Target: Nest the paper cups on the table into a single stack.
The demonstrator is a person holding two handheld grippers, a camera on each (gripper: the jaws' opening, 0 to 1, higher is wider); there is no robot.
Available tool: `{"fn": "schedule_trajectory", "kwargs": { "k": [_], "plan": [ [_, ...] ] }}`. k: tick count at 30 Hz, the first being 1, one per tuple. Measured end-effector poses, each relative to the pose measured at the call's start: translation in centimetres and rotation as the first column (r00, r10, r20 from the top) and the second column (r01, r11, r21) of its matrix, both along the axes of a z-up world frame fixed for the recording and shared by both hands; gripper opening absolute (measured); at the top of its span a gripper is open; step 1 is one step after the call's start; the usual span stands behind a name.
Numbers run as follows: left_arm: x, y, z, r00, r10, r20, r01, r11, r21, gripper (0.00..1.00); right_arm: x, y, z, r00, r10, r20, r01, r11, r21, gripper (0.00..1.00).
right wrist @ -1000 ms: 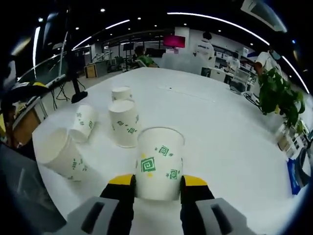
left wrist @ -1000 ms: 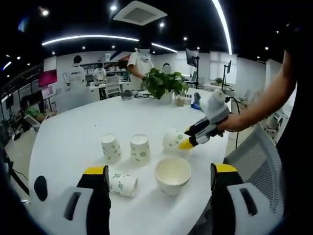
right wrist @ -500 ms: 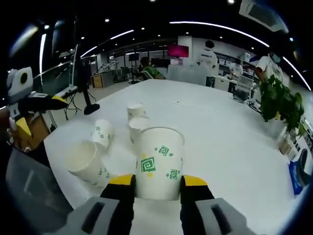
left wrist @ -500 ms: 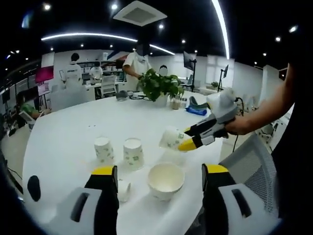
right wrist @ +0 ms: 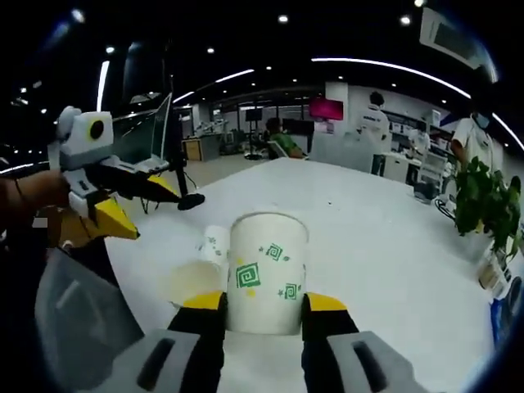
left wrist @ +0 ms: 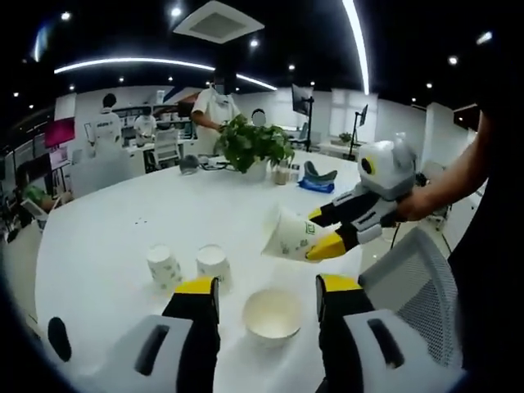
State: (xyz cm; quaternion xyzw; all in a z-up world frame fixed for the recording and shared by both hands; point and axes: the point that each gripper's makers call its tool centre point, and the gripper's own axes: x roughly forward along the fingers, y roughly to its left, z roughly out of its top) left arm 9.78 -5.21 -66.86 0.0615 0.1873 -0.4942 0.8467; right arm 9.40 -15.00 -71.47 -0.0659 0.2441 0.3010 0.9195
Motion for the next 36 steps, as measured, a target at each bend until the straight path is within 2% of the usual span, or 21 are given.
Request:
{"fn": "schedule_trajectory", "kwargs": {
  "k": [10,17,21,24,29,33,36],
  "plan": [
    [-0.1,-1.3,1.1,0.997,-0.074,-0.018,0.074,0.997,-0.033,0.28,-1.7,2.5,1.0,0.988,0.144,0.062,-0.145,0.989,0.024,0.35],
    [-1.4,-2.3,2.1,0.986,-0.165,-0.004,0.165,0.985,-0.056,0.24,-2.3,3.7,1.6,0.973,0.205,0.109,-0.209,0.978,0.024,0.35],
    [-2.8,-3.1,2.9,0.972,-0.231,-0.044,0.225,0.968,-0.114,0.18,-2.5,4.4,2.0,0.958,0.241,0.153,-0.246,0.969,0.015,0.35],
    [-3.1,-3.3,3.1,0.968,-0.249,-0.038,0.243,0.963,-0.114,0.13,-2.6,4.7,2.1,0.953,0.256,0.162,-0.263,0.964,0.024,0.35],
    [-3.4,-3.4,3.3,0.964,-0.264,-0.035,0.258,0.959,-0.121,0.03,-3.2,5.1,1.9,0.941,0.290,0.178,-0.292,0.956,-0.013,0.35],
    [-4.3,-3.6,3.6,0.952,-0.304,-0.048,0.296,0.947,-0.124,0.00,-3.7,5.2,1.8,0.935,0.302,0.185,-0.305,0.952,-0.017,0.35],
    [-4.9,-3.9,3.4,0.942,-0.330,-0.055,0.325,0.942,-0.090,0.00,-3.8,5.4,1.5,0.931,0.311,0.188,-0.310,0.950,-0.038,0.35]
  ]
}}
